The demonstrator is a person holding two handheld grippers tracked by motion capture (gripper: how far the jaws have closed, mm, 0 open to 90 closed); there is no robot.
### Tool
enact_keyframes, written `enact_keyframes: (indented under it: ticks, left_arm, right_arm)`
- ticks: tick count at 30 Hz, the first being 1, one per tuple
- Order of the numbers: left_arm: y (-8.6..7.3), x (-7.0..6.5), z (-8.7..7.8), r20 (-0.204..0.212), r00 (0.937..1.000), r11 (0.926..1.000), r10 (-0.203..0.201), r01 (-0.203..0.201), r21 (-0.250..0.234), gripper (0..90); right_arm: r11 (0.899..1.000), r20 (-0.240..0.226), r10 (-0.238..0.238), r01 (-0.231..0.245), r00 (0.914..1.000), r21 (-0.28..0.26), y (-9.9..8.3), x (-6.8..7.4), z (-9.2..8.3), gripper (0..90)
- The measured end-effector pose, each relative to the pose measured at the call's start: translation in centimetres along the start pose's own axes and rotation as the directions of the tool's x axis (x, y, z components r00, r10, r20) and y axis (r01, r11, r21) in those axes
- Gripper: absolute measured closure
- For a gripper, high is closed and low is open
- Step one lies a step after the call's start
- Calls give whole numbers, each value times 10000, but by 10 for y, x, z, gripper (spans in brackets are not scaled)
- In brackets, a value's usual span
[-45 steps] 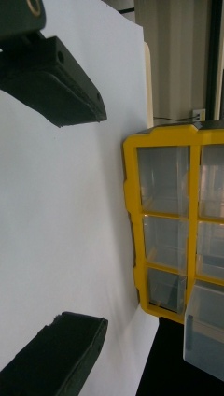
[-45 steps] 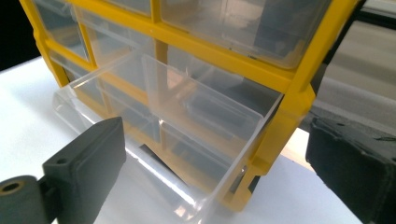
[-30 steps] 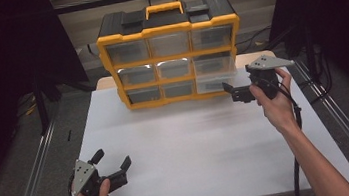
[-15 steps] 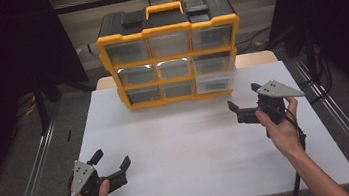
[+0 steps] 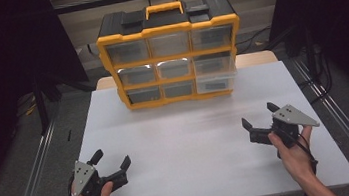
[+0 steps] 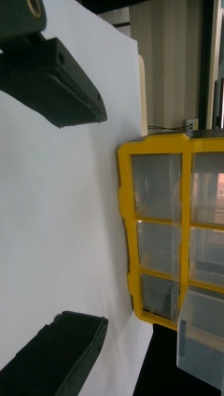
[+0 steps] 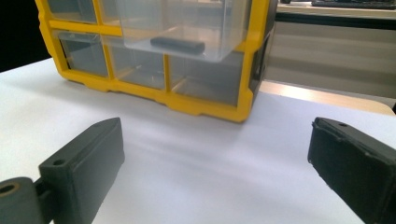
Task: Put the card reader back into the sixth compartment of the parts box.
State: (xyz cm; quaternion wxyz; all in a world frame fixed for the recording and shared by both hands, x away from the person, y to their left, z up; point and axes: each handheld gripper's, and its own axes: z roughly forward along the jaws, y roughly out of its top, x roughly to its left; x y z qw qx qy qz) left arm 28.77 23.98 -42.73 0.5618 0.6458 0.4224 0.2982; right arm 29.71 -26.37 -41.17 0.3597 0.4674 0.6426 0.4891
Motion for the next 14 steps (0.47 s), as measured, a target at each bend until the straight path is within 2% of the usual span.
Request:
enact_keyframes:
  ticks: [1, 3, 7, 14]
  left_arm:
    - [-1, 0, 0, -49, 10000, 10000, 4, -4, 48, 32]
    - [-1, 0, 0, -77, 10000, 10000, 9, -9, 52, 33]
    - [-1, -1, -1, -194, 9998, 10000, 37, -37, 23, 32]
    - [-1, 0, 1, -215, 9996, 9998, -171, 173, 104, 34]
  right_arm:
    - [9999, 291, 2, 3, 9996, -148, -7, 0, -6, 47]
    - [9998, 465, 188, -183, 9987, -124, -12, -1, -11, 44]
    - [9996, 479, 281, -280, 9985, -26, -23, -1, -15, 42]
    - [9996, 301, 264, -264, 9992, -23, -24, 2, -13, 42]
